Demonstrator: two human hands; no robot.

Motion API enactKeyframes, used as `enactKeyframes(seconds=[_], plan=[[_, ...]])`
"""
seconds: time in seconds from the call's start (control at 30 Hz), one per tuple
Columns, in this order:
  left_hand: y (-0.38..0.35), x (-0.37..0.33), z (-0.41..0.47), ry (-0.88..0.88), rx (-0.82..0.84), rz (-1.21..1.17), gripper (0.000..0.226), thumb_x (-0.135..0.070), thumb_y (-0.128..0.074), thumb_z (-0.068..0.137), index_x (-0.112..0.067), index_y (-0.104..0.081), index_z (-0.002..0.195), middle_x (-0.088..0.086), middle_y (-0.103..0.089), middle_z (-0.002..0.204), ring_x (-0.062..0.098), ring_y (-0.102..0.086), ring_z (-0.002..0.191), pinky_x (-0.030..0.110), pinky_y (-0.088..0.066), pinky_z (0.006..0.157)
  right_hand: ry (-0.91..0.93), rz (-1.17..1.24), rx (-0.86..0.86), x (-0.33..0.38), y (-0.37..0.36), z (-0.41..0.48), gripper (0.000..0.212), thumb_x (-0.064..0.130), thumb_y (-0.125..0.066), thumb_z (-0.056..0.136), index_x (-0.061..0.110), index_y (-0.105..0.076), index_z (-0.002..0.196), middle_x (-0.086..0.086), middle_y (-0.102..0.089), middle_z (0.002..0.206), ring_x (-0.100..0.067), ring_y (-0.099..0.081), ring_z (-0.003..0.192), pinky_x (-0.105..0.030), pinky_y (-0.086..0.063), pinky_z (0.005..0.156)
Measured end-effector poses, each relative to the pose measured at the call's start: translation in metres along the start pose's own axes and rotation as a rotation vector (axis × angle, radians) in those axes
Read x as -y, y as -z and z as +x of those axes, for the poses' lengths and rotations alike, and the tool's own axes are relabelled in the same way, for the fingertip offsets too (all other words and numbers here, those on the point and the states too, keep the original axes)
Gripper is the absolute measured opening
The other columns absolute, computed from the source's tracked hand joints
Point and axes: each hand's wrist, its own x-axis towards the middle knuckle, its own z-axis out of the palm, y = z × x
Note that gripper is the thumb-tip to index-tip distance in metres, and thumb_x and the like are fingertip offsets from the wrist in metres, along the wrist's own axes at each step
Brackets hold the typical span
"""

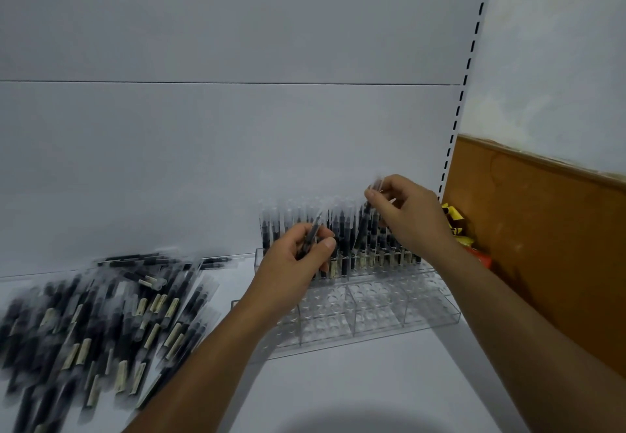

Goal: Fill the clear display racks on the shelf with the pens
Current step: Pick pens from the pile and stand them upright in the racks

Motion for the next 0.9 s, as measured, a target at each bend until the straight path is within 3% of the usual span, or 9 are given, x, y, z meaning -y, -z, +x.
enactKeyframes(seconds=[0.13,0.3,0.37,0.5,0.6,0.7,0.8,0.9], plan=[[0.0,0.0,0.0,-0.003,0.002,-0.001,0.005,-0.042,-0.06,0.09,-0.043,-0.064,0.092,-0.014,-0.063,0.07,-0.001,-0.055,0.059,0.013,-0.042,0.052,0.002,-0.086,0.075,-0.003,-0.004,-0.002,0.018,0.038,-0.061,0.094,0.021,-0.062,0.088,0.011,-0.064,0.077,-0.015,-0.066,0.068,-0.034,-0.055,0.065],[0.0,0.001,0.001,-0.006,-0.005,0.014,0.005,-0.042,-0.06,0.091,-0.044,-0.064,0.093,-0.015,-0.064,0.07,-0.001,-0.057,0.062,0.014,-0.042,0.053,-0.043,-0.336,0.429,-0.01,-0.01,-0.01,0.021,0.044,-0.06,0.093,0.024,-0.066,0.095,0.008,-0.065,0.085,-0.013,-0.062,0.079,-0.037,-0.055,0.079],[0.001,0.002,0.001,-0.005,-0.003,0.023,0.005,-0.044,-0.06,0.09,-0.044,-0.064,0.093,-0.016,-0.064,0.071,-0.001,-0.058,0.063,0.014,-0.043,0.053,-0.067,-0.341,0.402,-0.012,-0.007,-0.015,0.022,0.046,-0.06,0.092,0.027,-0.067,0.101,0.012,-0.065,0.088,-0.01,-0.061,0.081,-0.032,-0.054,0.077],[0.0,0.001,0.001,0.0,0.001,0.026,0.006,-0.044,-0.06,0.09,-0.044,-0.064,0.094,-0.016,-0.064,0.07,-0.003,-0.056,0.06,0.011,-0.042,0.053,-0.089,-0.039,0.22,-0.008,-0.002,-0.026,0.017,0.042,-0.062,0.092,0.028,-0.071,0.087,0.01,-0.066,0.071,-0.002,-0.058,0.065,-0.018,-0.047,0.058],[-0.002,0.001,0.001,-0.004,0.007,0.039,0.007,-0.045,-0.06,0.089,-0.043,-0.065,0.094,-0.014,-0.064,0.069,-0.003,-0.056,0.059,0.012,-0.042,0.053,-0.09,0.222,0.271,0.008,-0.006,-0.033,0.018,0.043,-0.065,0.09,0.027,-0.073,0.091,0.017,-0.067,0.072,0.003,-0.056,0.06,-0.009,-0.043,0.055],[-0.003,0.0,0.001,-0.009,0.025,0.044,0.007,-0.042,-0.06,0.091,-0.04,-0.065,0.095,-0.014,-0.064,0.069,-0.003,-0.054,0.056,0.01,-0.041,0.051,-0.106,0.326,0.338,0.023,-0.013,-0.034,0.018,0.041,-0.066,0.09,0.028,-0.073,0.099,0.017,-0.068,0.084,0.001,-0.061,0.066,-0.014,-0.048,0.062],[-0.005,-0.001,0.0,-0.019,0.04,0.09,0.01,-0.043,-0.059,0.092,-0.04,-0.065,0.099,-0.017,-0.064,0.068,-0.004,-0.054,0.055,0.009,-0.04,0.05,-0.155,0.435,0.358,0.033,-0.017,-0.033,0.015,0.034,-0.068,0.091,0.021,-0.074,0.095,0.012,-0.07,0.085,0.001,-0.064,0.072,-0.018,-0.052,0.069],[-0.006,-0.004,0.0,-0.017,0.049,0.196,0.01,-0.046,-0.058,0.091,-0.041,-0.062,0.099,-0.014,-0.065,0.072,-0.001,-0.056,0.056,0.017,-0.045,0.054,-0.218,0.587,0.324,0.04,-0.013,-0.034,0.012,0.026,-0.068,0.091,0.015,-0.071,0.093,0.005,-0.071,0.08,-0.004,-0.065,0.065,-0.017,-0.049,0.057]])
